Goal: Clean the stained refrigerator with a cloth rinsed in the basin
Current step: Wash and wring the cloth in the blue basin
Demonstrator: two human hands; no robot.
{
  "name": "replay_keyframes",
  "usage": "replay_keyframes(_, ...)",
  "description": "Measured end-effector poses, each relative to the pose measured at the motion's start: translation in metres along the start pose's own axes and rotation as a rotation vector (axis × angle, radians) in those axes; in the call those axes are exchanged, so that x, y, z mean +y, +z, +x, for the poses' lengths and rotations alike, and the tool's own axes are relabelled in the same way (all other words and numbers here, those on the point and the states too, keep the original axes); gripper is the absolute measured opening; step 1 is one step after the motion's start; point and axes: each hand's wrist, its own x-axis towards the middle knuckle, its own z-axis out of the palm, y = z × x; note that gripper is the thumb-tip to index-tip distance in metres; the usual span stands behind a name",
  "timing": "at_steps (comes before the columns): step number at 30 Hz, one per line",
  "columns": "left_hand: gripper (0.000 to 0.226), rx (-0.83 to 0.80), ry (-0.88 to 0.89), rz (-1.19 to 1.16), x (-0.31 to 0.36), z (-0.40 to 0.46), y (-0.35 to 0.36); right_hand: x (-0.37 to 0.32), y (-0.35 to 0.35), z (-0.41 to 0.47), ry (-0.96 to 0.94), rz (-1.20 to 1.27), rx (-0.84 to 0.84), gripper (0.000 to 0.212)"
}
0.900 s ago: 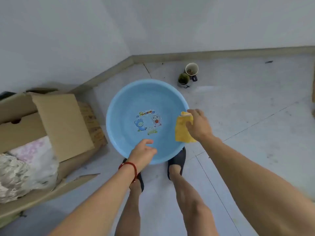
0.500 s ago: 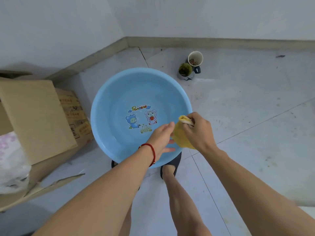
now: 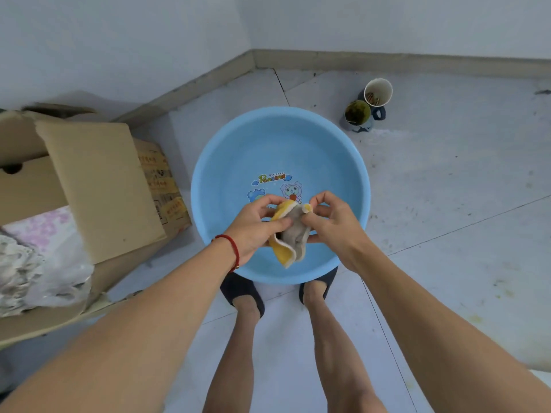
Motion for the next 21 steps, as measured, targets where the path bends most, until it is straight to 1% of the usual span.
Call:
replay_keyframes(3,0.021,0.084,0.012,0.019,-0.003,0.01,-0.011,0.003,0.007,0.011,-0.063,-0.132,0.051,0.025)
replay_keyframes(6,0.024,0.147,-0.017,-0.075,-0.003,0.017,-0.019,-0.002,0.013,0.024,-0.072,-0.116,0.076,0.011)
replay_keyframes(8,0.028,0.172,-0.026,-0.102,-0.002,0.022,-0.025,-0.008,0.016,0.031,-0.045,-0.069,0.008,0.006)
replay_keyframes(11,0.031,0.211,-0.022,-0.119,0.0,0.028,-0.033,-0.015,0.018,0.038,0.009,0.016,-0.182,0.011)
replay_keyframes(13,0.03,0.226,-0.011,-0.094,0.001,0.031,-0.036,-0.016,0.018,0.046,0.009,-0.037,-0.213,0.007)
replay_keyframes(16,0.033,0.311,-0.005,-0.082,0.001,0.034,-0.04,-0.016,0.018,0.054,-0.052,-0.226,-0.114,0.006)
replay_keyframes(18,0.04,0.444,-0.046,-0.117,0.002,0.034,-0.044,-0.014,0.016,0.057,-0.144,-0.354,0.002,0.006)
replay_keyframes(20,0.04,0.579,-0.111,-0.195,0.001,0.036,-0.049,-0.008,0.009,0.059,-0.197,-0.447,0.213,0.004)
replay_keyframes(21,0.036,0.61,-0.145,-0.257,0.001,0.038,-0.053,-0.003,0.003,0.062,-0.178,-0.434,0.322,0.009)
